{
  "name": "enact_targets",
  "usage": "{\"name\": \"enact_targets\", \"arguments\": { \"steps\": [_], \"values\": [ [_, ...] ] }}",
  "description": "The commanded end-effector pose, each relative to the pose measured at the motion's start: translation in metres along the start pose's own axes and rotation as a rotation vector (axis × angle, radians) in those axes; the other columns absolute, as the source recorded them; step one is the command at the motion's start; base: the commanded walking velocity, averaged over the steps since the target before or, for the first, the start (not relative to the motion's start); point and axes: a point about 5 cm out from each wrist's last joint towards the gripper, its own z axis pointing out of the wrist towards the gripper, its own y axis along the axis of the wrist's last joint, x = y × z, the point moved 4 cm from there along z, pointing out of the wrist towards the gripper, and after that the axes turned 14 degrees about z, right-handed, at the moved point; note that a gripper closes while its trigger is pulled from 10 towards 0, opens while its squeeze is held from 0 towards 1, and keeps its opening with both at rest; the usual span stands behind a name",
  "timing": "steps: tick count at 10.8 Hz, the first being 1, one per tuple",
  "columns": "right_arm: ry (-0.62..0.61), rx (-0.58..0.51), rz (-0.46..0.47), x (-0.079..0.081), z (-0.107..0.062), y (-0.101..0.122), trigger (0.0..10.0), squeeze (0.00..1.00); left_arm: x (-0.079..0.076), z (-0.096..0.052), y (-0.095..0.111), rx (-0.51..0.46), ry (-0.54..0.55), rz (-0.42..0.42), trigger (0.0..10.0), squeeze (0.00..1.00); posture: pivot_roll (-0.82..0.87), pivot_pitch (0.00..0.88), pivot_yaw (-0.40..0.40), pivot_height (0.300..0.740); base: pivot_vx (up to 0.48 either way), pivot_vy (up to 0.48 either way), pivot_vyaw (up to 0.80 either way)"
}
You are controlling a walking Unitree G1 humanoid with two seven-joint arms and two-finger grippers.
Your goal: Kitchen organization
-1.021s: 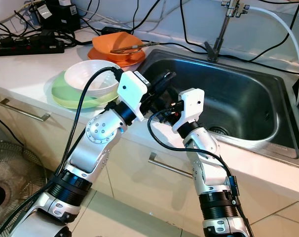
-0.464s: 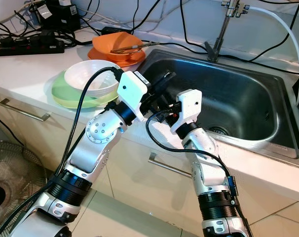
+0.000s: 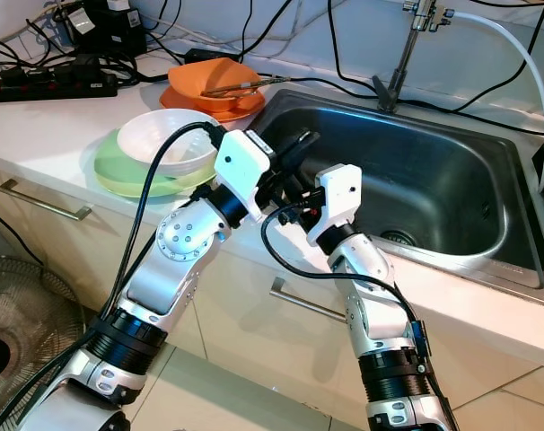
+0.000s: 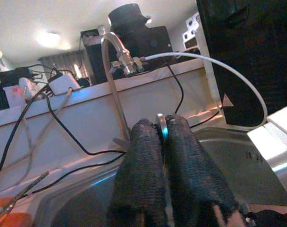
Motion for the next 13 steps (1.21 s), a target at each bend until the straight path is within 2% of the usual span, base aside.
{"name": "enact_targets", "arguments": {
  "steps": [1,4,7,8,10,11,12,13],
  "values": [
    [-0.042,0.005,0.006,-0.010,-0.006,-0.002,0.0,0.00,0.006,0.000,0.003,-0.008,0.017,0.013,10.0,1.00,0.07,0.057,-0.011,0.740,0.000,0.000,0.00],
    [-0.049,-0.001,-0.005,-0.011,-0.004,-0.001,0.0,0.00,0.011,-0.001,0.004,-0.016,0.046,0.015,10.0,1.00,0.07,0.054,-0.011,0.740,0.000,0.000,0.00],
    [-0.120,-0.032,-0.025,-0.022,0.001,0.005,0.0,0.00,0.016,-0.003,0.008,-0.031,0.077,0.016,10.0,1.00,0.07,0.056,-0.015,0.740,0.000,0.000,0.00],
    [-0.156,-0.039,-0.032,-0.028,0.003,0.007,0.0,0.00,0.017,-0.006,0.008,-0.034,0.087,0.013,10.0,0.00,0.07,0.055,-0.017,0.740,0.000,0.000,0.00],
    [-0.186,-0.041,-0.039,-0.034,0.008,0.008,0.0,0.00,0.016,-0.012,0.005,-0.024,0.095,-0.010,10.0,0.00,0.08,0.055,-0.020,0.740,0.000,0.000,0.00],
    [-0.235,-0.038,-0.045,-0.041,0.011,0.007,10.0,0.00,0.015,-0.016,0.001,-0.013,0.101,-0.037,10.0,0.00,0.08,0.055,-0.023,0.740,0.000,0.000,0.00],
    [-0.318,-0.037,-0.069,-0.056,0.014,0.007,10.0,0.00,0.014,-0.026,-0.006,0.022,0.110,-0.057,10.0,0.00,0.08,0.056,-0.025,0.740,0.000,0.000,0.00],
    [-0.345,-0.039,-0.081,-0.060,0.016,0.008,10.0,0.00,0.014,-0.032,-0.011,0.044,0.113,-0.058,10.0,0.00,0.08,0.056,-0.025,0.740,0.000,0.000,0.00]
  ]
}}
